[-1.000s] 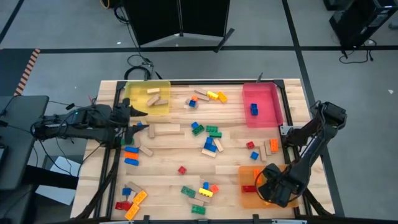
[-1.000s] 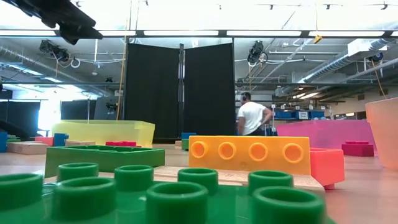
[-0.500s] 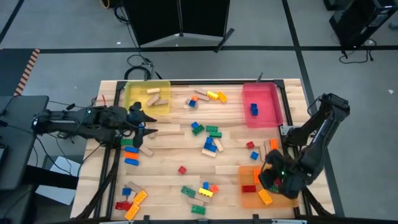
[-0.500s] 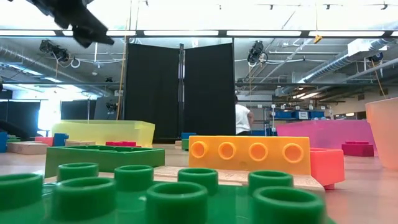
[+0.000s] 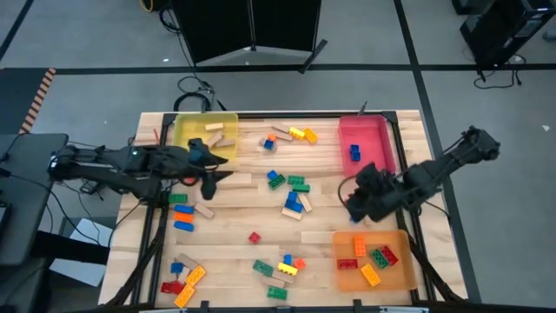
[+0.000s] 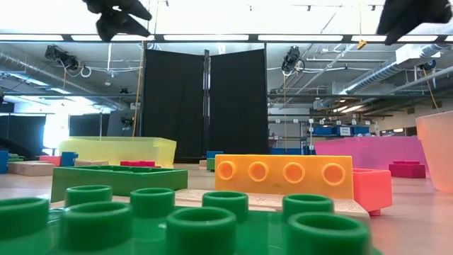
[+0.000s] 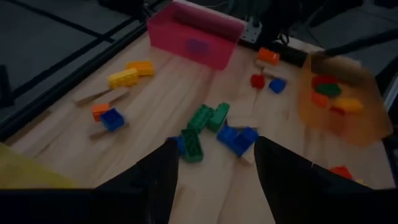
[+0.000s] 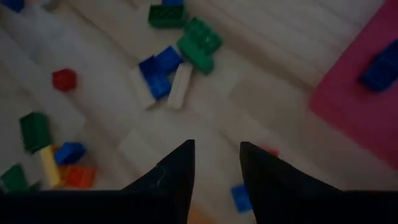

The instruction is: Sort blocks by size

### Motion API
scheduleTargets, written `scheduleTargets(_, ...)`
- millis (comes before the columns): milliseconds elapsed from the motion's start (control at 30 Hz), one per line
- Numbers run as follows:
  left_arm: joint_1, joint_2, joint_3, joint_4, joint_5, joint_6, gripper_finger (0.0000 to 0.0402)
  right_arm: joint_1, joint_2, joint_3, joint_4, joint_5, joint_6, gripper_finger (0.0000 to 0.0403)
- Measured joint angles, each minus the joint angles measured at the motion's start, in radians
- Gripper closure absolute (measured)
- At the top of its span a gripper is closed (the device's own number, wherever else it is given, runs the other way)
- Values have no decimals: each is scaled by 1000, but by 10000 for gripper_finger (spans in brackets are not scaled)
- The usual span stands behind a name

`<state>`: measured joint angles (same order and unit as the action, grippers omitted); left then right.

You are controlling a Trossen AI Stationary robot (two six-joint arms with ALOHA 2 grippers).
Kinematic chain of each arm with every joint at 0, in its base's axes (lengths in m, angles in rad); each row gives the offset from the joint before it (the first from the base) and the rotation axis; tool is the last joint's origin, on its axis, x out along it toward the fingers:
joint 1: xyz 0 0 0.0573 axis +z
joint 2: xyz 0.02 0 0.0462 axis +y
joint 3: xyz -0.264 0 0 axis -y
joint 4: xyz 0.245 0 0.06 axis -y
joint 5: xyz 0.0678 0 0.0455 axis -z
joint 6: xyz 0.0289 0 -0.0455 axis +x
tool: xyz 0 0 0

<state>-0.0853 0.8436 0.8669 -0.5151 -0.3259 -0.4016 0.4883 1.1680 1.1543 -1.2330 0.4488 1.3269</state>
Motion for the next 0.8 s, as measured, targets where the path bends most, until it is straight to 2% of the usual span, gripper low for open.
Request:
scheduleTargets(200,0,138,0,153,18,2,185,-110,-28,-86,127,-51,-114,264)
scheduleTargets(400,1,298,0,206,-45,3,179,-137,-29,-179,288,-86,-127,265)
scheduleTargets(533,20,413,23,173,-43,13,165,-137,-28,-223,384,-114,-127,267)
scheduleTargets(667,49,532,111,78,-73,47,149,-137,-28,-255,440,-135,-127,271)
scheduleTargets(800,67,634,209,29,-69,207,137,-138,-28,-272,457,-136,-116,273)
